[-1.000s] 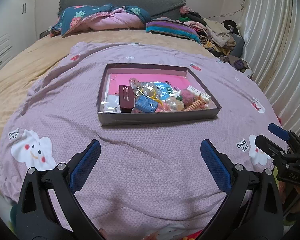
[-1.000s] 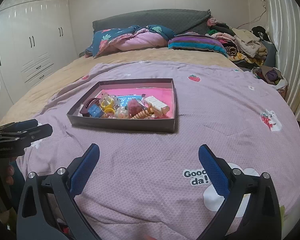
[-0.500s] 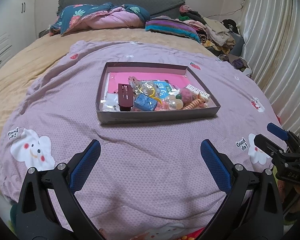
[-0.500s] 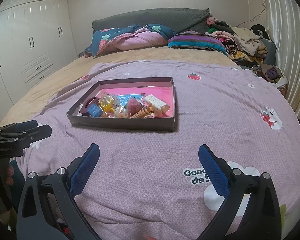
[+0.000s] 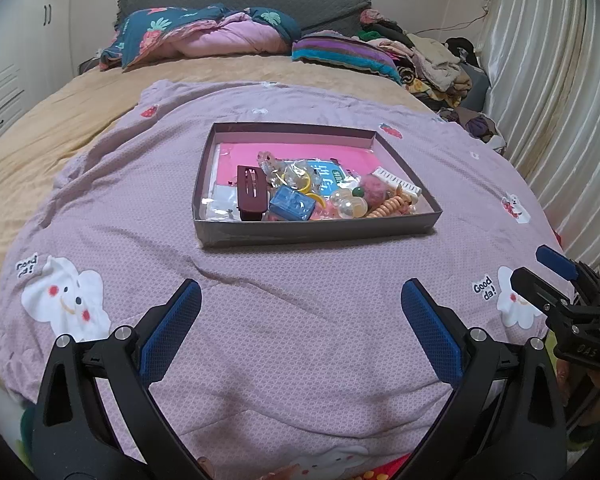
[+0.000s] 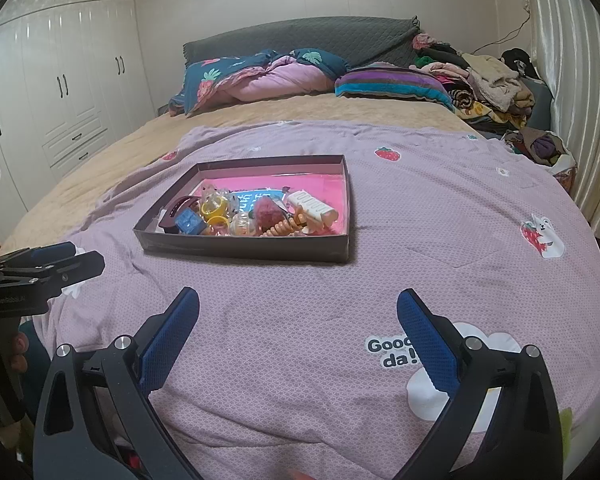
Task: Organize jewelry
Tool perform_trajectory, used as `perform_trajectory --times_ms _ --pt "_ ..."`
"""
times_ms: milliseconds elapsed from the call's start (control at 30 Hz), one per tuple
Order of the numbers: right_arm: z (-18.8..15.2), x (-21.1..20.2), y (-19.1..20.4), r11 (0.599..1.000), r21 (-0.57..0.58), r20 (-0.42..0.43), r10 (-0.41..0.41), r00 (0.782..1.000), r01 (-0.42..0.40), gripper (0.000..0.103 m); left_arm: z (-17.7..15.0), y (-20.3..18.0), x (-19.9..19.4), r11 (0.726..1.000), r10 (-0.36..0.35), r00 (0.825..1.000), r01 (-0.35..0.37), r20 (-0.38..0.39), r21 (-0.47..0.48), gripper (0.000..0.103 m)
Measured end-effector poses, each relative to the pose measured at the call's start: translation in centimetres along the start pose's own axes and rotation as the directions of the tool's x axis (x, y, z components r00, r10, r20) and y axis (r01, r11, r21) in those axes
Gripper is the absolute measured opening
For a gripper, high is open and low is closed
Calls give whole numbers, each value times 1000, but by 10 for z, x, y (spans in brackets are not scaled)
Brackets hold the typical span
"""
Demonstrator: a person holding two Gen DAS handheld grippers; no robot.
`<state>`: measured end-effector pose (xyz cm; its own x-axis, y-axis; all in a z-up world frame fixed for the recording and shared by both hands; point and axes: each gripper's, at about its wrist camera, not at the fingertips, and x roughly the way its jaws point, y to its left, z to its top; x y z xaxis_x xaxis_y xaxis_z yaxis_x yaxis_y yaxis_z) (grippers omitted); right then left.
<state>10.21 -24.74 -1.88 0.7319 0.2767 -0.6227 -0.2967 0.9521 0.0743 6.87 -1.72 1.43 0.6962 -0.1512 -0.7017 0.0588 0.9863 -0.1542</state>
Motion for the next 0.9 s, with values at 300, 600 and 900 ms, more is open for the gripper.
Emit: perform_trajectory --times_ms 300,600,900 --pt "0 -1 1 1000 -4 3 0 1000 0 99 0 -1 0 1000 2 1000 -2 1 1 93" --pt "0 -1 1 1000 -4 2 -1 1000 1 99 0 0 0 1000 5 1000 -5 0 2 93" --pt "0 -4 2 1000 -5 7 -3 1000 4 99 0 0 -1 1000 9 1000 -9 -3 3 94"
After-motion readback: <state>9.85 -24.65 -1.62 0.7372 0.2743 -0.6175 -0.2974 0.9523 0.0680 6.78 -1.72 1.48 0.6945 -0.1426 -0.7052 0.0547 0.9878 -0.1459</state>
